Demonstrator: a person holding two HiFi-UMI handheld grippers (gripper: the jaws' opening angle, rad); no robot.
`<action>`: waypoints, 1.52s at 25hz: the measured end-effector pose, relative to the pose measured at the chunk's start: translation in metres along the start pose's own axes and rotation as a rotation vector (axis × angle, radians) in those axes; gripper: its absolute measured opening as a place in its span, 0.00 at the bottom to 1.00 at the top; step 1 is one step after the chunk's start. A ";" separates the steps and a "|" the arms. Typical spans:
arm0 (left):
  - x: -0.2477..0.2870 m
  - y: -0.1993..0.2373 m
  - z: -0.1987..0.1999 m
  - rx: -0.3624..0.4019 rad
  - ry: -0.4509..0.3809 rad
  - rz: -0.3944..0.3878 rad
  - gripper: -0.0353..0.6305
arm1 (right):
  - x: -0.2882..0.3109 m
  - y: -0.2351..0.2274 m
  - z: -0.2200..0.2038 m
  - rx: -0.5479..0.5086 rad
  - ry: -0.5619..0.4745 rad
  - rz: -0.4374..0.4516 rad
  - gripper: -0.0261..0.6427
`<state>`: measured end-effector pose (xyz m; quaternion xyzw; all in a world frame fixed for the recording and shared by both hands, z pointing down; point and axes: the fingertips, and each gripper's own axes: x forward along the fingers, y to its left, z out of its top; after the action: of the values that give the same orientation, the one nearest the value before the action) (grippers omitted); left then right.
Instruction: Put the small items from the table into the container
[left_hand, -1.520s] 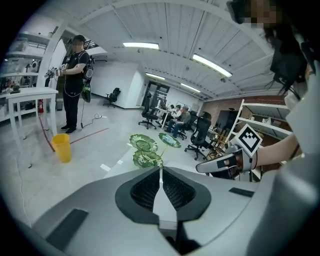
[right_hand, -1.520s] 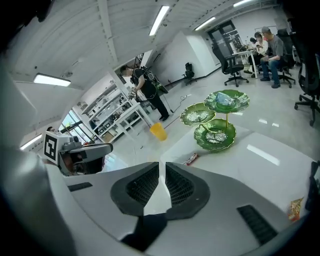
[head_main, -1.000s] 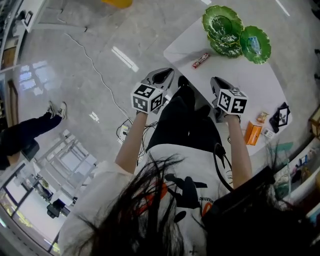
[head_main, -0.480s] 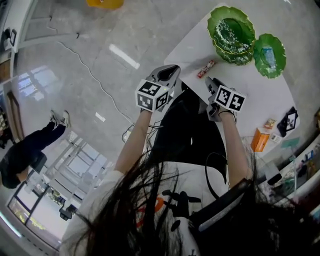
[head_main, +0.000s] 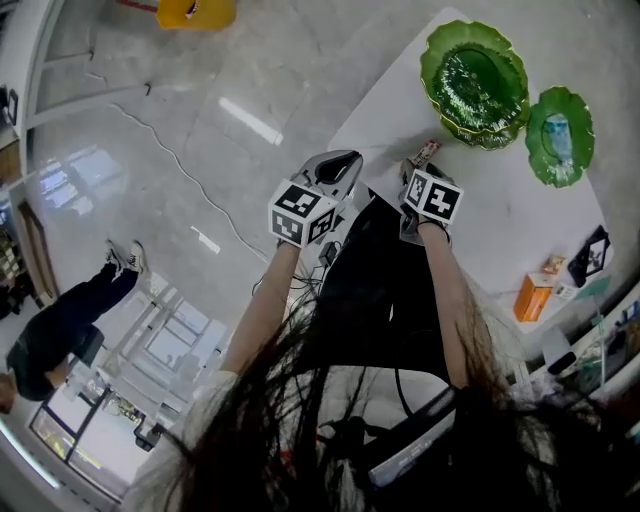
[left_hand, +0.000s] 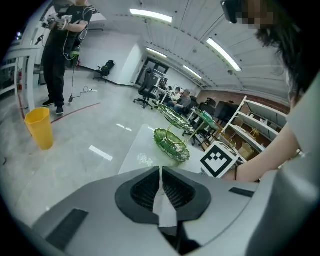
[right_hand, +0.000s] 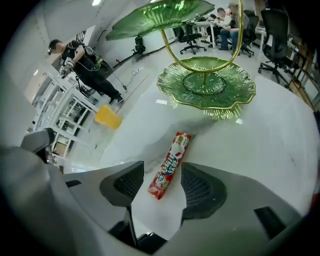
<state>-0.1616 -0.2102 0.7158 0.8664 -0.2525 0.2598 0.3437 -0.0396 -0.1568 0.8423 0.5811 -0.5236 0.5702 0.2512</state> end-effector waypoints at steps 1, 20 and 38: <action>-0.001 0.001 -0.003 -0.009 -0.002 0.002 0.07 | 0.006 -0.001 -0.001 -0.010 0.001 -0.027 0.37; -0.017 0.000 -0.015 -0.028 -0.007 0.007 0.07 | 0.001 -0.013 0.008 -0.364 0.073 -0.084 0.21; -0.061 -0.075 0.106 -0.012 -0.164 0.016 0.07 | -0.202 0.055 0.112 -0.459 -0.160 0.155 0.21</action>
<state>-0.1305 -0.2239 0.5760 0.8807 -0.2882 0.1890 0.3249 -0.0041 -0.2087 0.6135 0.5102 -0.7004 0.4064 0.2897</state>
